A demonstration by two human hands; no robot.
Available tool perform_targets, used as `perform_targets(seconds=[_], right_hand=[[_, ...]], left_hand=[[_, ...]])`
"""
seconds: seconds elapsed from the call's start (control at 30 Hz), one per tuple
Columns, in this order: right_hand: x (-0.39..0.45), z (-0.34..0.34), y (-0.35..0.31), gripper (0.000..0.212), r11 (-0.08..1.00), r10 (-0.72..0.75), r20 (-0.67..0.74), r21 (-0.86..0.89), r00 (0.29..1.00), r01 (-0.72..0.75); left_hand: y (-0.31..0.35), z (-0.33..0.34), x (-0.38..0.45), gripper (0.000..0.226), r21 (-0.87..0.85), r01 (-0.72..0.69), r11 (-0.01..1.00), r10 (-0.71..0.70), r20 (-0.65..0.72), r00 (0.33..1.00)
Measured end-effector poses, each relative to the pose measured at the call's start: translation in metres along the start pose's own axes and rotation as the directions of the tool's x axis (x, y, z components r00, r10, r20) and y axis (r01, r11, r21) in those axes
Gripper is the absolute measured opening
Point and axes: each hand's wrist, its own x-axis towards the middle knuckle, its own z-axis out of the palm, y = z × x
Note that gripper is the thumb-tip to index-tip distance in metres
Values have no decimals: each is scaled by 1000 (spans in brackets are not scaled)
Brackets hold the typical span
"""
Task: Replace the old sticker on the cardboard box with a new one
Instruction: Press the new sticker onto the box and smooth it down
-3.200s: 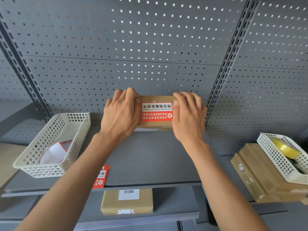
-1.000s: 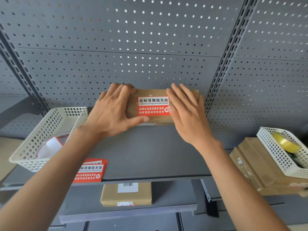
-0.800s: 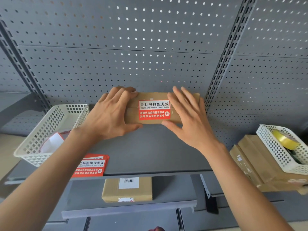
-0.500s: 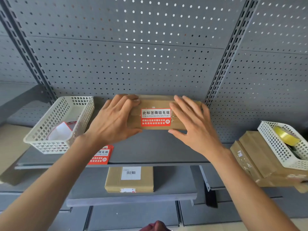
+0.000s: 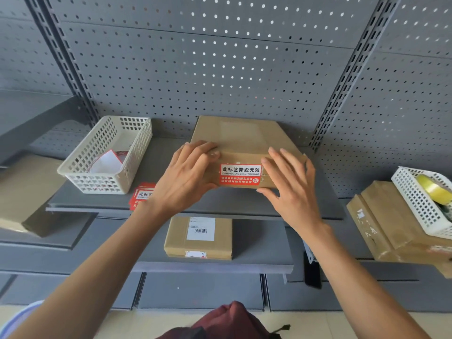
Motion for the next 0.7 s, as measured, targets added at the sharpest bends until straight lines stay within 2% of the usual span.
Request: perform_targets(seconds=[0.13,0.27,0.37,0.7], right_hand=[[-7,8,-6,70,997,35,-25,64,999,-33],[-14,12,-13,44,989,65,-48,134,997,-58],[-18,14,-18,36,982,87,-47,173,995,-77],[-30,15,-29,48,961,149,-16,237,989,-141]], left_hand=[[0,7,-5,70,-26,3,1000,-3,-8,1000],[-3,14,-12,59,-56,12,998,-12,-3,1000],[-3,19,-16,58,-77,22,997,-22,3,1000],[-2,28,-27,47,-76,61,995,-58,35,998]])
